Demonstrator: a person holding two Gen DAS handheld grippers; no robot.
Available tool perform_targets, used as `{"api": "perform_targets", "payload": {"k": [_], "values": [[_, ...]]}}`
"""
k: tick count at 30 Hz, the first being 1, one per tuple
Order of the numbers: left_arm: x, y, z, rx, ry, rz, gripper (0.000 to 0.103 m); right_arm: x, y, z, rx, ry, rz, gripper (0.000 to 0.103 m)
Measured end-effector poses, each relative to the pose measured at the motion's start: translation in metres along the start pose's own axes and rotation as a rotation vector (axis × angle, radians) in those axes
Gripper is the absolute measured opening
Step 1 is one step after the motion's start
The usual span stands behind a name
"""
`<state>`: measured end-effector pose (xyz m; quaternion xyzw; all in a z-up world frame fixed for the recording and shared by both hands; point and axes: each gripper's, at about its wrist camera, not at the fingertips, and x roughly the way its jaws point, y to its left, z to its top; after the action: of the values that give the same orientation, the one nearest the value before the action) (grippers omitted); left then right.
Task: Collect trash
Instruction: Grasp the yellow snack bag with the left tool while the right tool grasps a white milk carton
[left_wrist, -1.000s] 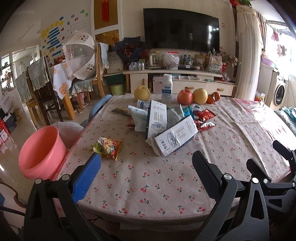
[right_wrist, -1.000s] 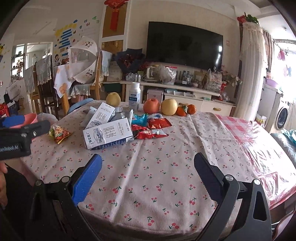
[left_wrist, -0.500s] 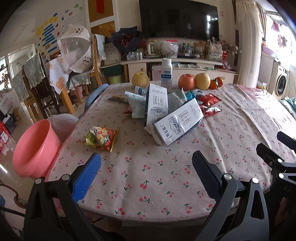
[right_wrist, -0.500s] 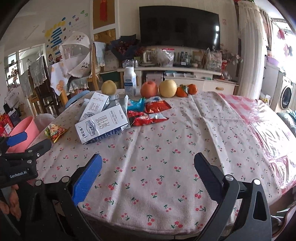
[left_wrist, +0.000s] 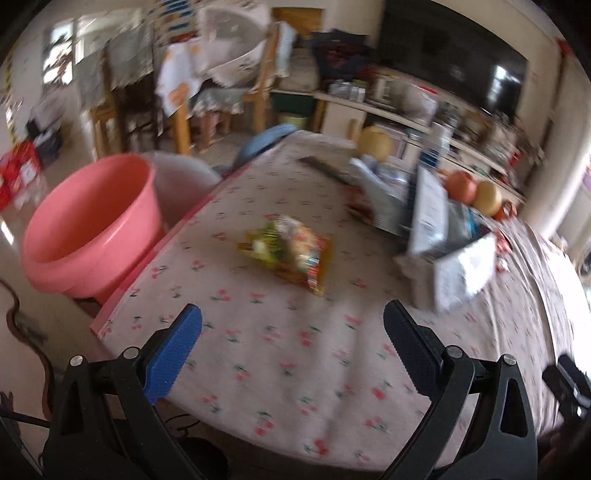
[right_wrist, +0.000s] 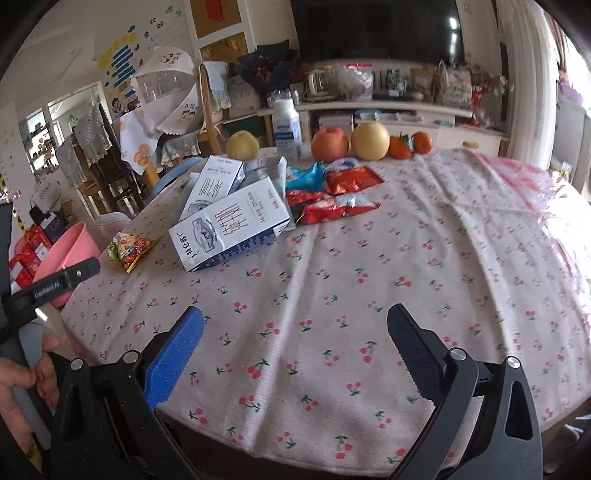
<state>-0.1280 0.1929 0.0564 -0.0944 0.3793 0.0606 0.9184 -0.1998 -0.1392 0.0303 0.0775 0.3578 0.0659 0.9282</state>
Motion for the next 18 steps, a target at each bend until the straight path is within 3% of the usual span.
{"api": "perform_targets", "payload": {"k": [6,9,12,15,18], "values": [[0.026,0.032,0.019,-0.168,0.043,-0.024,0.099,0.020,0.000,0.008,0.058,0.034,0.070,0.098],[0.037,0.034,0.026,-0.187,0.043,-0.039,0.099,0.030,0.000,0.013,0.102,0.050,0.121,0.098],[0.046,0.027,0.030,-0.138,0.036,-0.077,0.095,0.038,-0.001,0.017,0.132,0.061,0.153,0.096],[0.057,0.014,0.035,-0.019,0.038,-0.081,0.094,0.048,-0.004,0.023,0.173,0.077,0.193,0.084],[0.066,0.007,0.037,0.069,0.052,-0.084,0.088,0.056,-0.009,0.028,0.221,0.083,0.219,0.084]]}}
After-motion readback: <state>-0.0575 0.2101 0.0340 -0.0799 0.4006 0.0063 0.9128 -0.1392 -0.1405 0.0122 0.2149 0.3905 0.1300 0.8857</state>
